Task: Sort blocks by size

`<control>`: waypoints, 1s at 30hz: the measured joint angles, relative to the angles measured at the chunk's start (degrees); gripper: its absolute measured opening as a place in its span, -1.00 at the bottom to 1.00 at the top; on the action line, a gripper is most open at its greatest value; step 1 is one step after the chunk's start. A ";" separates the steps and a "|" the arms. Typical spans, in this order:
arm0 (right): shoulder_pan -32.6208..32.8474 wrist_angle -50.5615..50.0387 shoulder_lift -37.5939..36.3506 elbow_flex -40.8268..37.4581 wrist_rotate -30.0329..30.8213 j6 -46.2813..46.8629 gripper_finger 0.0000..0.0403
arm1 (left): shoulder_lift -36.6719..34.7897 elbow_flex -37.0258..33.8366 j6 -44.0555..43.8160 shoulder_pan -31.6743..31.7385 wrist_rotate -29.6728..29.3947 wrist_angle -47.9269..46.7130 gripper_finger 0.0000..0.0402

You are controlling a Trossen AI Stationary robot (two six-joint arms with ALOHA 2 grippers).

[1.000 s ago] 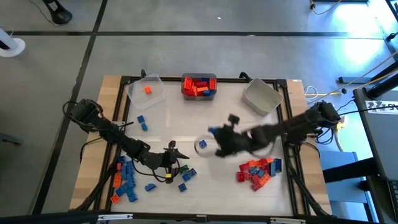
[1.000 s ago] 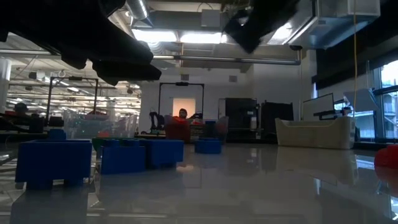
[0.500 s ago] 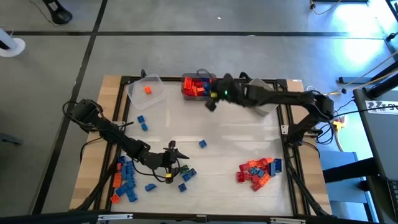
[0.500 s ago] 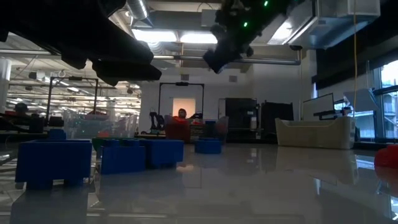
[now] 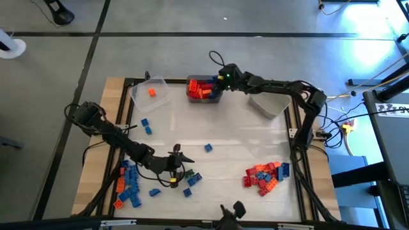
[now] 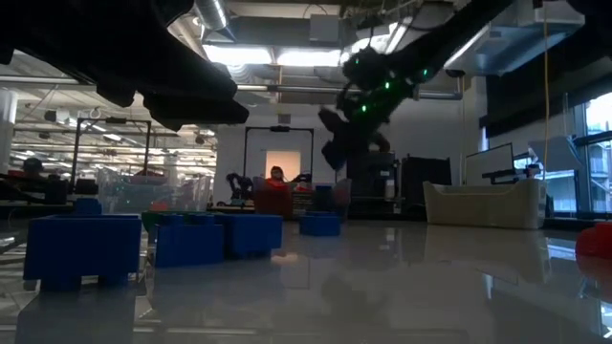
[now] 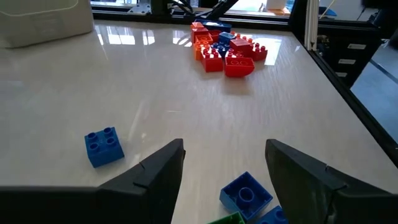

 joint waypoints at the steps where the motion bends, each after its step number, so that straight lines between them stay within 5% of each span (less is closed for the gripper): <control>1: -0.47 0.06 0.76 0.00 -0.78 0.74 -0.55 | 0.00 0.00 0.00 0.12 0.02 -0.05 0.06; 8: -0.74 0.54 2.56 0.00 -2.33 2.41 -0.44 | 0.00 0.00 0.00 0.21 -0.02 -1.01 0.06; 19: -1.22 -0.01 2.17 0.15 -2.15 6.39 0.06 | 0.01 0.00 -0.02 0.21 0.00 -1.01 0.06; 24: 0.46 -2.58 -4.65 0.22 -6.72 3.79 0.15 | 0.00 0.00 -0.02 0.21 0.00 -1.01 0.06; 30: 7.53 -13.24 -17.87 0.25 -3.42 -0.61 0.16 | 0.00 0.00 -0.03 0.21 -0.01 -0.95 0.06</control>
